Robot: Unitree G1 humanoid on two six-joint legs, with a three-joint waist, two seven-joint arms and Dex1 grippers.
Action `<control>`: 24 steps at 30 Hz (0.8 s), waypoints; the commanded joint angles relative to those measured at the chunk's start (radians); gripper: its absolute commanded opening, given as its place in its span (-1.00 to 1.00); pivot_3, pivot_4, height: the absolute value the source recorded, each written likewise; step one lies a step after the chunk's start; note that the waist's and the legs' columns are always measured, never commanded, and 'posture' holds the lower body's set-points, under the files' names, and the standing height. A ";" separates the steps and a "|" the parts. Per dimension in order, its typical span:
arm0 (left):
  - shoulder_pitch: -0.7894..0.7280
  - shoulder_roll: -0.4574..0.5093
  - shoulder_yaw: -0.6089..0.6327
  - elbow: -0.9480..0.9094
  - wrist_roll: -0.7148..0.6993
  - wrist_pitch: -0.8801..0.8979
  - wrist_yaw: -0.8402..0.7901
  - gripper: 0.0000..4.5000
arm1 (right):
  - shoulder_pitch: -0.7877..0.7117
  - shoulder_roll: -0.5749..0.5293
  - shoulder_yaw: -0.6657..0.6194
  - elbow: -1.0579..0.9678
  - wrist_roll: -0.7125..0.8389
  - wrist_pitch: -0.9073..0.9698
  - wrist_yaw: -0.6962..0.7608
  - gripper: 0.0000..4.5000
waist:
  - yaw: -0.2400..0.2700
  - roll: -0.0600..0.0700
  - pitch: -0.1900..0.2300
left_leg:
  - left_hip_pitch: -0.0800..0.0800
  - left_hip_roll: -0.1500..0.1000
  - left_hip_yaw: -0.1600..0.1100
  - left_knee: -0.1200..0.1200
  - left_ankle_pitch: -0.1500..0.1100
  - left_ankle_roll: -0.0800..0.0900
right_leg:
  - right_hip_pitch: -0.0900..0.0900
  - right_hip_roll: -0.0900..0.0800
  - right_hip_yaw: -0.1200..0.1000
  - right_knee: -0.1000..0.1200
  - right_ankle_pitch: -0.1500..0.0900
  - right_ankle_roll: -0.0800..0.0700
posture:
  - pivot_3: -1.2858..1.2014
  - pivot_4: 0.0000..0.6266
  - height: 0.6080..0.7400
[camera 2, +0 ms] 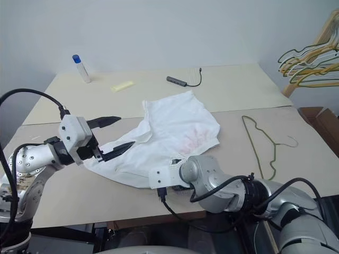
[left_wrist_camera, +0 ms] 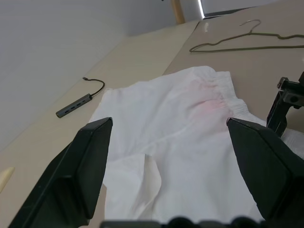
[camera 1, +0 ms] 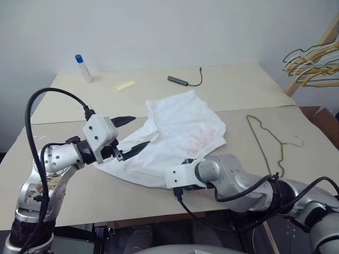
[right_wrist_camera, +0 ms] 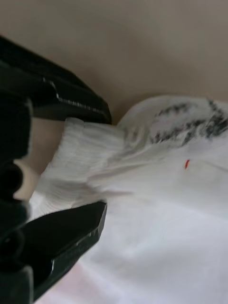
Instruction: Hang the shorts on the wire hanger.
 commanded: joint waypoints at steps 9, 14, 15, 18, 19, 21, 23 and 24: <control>-0.010 -0.005 -0.013 -0.010 0.008 -0.037 0.023 0.85 | 0.075 -0.179 -0.131 -0.034 -0.003 -0.305 -0.039 -0.99 | -0.014 0.000 0.000 | -0.001 0.000 0.000 0.000 0.000 0.000 | 0.000 0.000 0.000 0.000 0.000 0.001 | -0.08 -1.00 1.00; -0.027 -0.007 -0.028 0.007 0.013 -0.047 0.020 0.85 | 0.156 -0.393 -0.273 0.238 -0.034 -0.938 -0.087 -0.99 | -0.019 -0.001 0.000 | -0.001 -0.002 0.002 0.000 0.000 0.000 | 0.003 -0.003 0.000 -0.002 -0.003 0.006 | -0.08 -1.00 1.00; -0.030 -0.008 -0.032 0.010 0.015 -0.049 0.020 0.85 | 0.158 -0.398 -0.296 0.296 -0.043 -1.015 -0.096 -0.99 | -0.023 -0.001 0.001 | -0.001 -0.002 0.003 0.000 0.000 0.000 | 0.004 -0.003 0.000 -0.002 -0.003 0.006 | -0.09 -1.00 1.00; -0.043 -0.019 -0.052 0.013 0.019 -0.052 0.024 0.85 | 0.103 -0.398 -0.330 0.563 -0.129 -1.319 -0.167 -0.99 | -0.040 -0.001 0.000 | -0.001 0.001 0.004 0.000 0.000 0.000 | 0.004 0.000 0.001 -0.001 -0.002 0.004 | -0.09 -1.00 1.00; -0.045 -0.023 -0.057 0.012 0.020 -0.052 0.024 0.85 | 0.087 -0.393 -0.339 0.635 -0.156 -1.403 -0.186 -0.99 | -0.044 -0.001 0.000 | -0.001 0.001 0.004 -0.001 0.000 0.000 | 0.004 0.000 0.001 -0.001 -0.001 0.002 | -0.09 -1.00 1.00; -0.045 -0.027 -0.062 0.010 0.022 -0.052 0.024 0.85 | 0.084 -0.383 -0.364 0.703 -0.179 -1.471 -0.182 -0.71 | -0.046 -0.002 0.000 | -0.002 0.001 0.005 -0.001 0.000 0.000 | 0.004 0.000 0.001 -0.001 0.000 0.001 | -0.09 -1.00 1.00; -0.045 -0.029 -0.064 0.009 0.023 -0.053 0.024 0.85 | 0.105 -0.385 -0.392 0.726 -0.203 -1.500 -0.169 -0.44 | -0.047 -0.002 0.000 | -0.003 0.001 0.004 -0.001 0.000 0.000 | 0.002 0.000 0.002 -0.001 0.000 0.001 | -0.10 -1.00 1.00; -0.045 -0.029 -0.065 0.009 0.024 -0.053 0.025 0.85 | 0.115 -0.385 -0.404 0.734 -0.218 -1.513 -0.167 -0.29 | -0.047 -0.002 0.000 | -0.004 0.001 0.004 -0.001 0.000 0.000 | 0.001 0.000 0.002 -0.001 0.000 0.000 | -0.10 -1.00 1.00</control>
